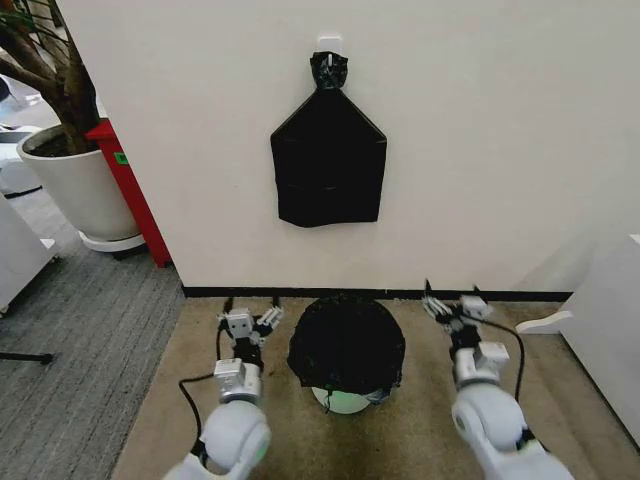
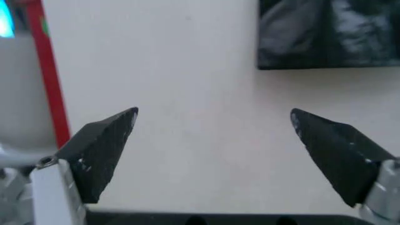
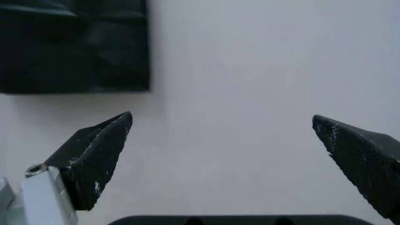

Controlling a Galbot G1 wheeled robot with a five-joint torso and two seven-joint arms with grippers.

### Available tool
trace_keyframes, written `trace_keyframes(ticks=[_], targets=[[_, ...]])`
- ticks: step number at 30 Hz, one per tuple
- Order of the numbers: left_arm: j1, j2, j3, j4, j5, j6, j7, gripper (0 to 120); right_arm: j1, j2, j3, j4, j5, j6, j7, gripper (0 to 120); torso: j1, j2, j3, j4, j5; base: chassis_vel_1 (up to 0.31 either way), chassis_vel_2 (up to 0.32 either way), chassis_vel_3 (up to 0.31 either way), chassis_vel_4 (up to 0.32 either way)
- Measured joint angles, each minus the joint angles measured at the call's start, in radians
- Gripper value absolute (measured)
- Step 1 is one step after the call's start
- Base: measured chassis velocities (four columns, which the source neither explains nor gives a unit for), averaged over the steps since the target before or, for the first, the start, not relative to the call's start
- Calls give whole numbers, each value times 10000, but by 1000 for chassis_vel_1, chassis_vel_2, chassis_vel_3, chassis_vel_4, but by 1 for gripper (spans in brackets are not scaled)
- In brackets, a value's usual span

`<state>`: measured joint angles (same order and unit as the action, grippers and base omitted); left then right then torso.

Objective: Place the garbage bag over the trash bin.

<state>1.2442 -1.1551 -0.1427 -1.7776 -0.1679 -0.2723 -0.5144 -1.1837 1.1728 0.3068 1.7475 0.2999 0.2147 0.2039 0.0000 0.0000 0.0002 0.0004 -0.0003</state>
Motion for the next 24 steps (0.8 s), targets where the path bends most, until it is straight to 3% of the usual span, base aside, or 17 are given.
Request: trace_keyframes(ticks=[6,11,24], targets=[[-286,430,-83,378,-136,-16,-81,93,407,127,-256,-482,-97,516,-271,100,0,0,-1,-2,2,0,0,0,0],[-135,302,33,205,-759,803,-109,93,-25,150,-99,-261,-64,421,-44,100,0,0,-2,-4,1,0,0,0,0],[-12,173,-18,53,-924,1154,25,91,-344,162,310,-64,89,272,-239,100,0,0,-2,-4,3,0,0,0,0]])
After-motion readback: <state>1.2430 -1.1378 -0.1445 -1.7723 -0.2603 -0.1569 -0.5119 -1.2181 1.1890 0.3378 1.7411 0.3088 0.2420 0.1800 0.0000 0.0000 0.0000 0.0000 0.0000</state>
